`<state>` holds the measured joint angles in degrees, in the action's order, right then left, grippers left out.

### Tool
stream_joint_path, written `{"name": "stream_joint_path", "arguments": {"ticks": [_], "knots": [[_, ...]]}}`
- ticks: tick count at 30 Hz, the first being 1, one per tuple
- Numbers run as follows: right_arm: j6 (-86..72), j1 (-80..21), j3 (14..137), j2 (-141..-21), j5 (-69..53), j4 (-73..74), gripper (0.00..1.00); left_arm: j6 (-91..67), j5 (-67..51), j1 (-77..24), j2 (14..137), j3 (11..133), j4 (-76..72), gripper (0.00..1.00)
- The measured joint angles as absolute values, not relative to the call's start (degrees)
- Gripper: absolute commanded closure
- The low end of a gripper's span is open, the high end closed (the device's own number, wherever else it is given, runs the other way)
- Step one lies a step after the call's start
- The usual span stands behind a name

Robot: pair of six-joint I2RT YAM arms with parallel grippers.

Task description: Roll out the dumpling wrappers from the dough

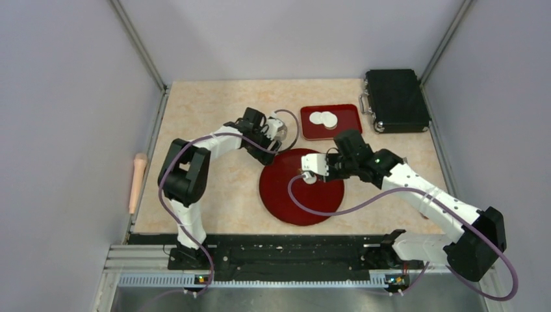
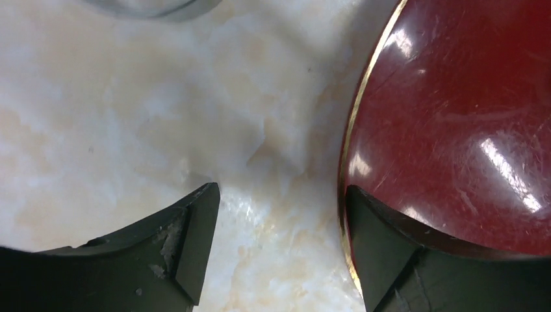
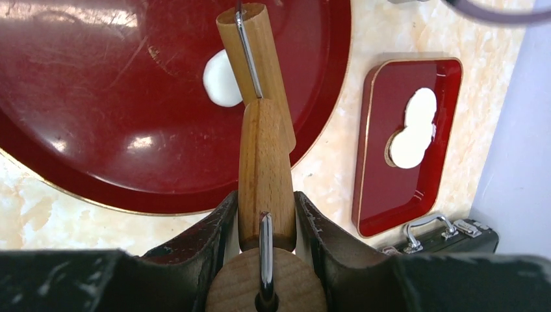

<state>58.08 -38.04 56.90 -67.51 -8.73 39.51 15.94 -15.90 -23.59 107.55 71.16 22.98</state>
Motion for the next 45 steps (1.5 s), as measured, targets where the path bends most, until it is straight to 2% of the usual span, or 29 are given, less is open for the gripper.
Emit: {"name": "stream_joint_path", "arguments": {"ticks": [2, 5, 12, 34, 45], "knots": [[58.6, -39.3, 55.4, -67.5, -7.4, 38.1, 1.00, 15.4, -14.3, -24.9, 110.3, 74.1, 24.9, 0.46], [59.0, -41.0, 53.6, -67.6, -5.5, 35.8, 1.00, 14.6, -12.8, -26.5, 113.5, 78.9, 27.6, 0.72], [60.0, -44.2, 51.3, -72.4, 1.2, 29.0, 1.00, 11.6, -12.2, -27.8, 116.6, 83.7, 30.6, 0.99], [59.3, -45.8, 53.3, -75.2, 1.5, 33.0, 1.00, 7.9, -12.5, -28.0, 116.1, 82.7, 29.8, 1.00], [56.7, -45.8, 54.4, -79.1, 1.3, 30.6, 1.00, 7.6, -12.6, -27.9, 115.3, 81.3, 28.1, 1.00]]}}
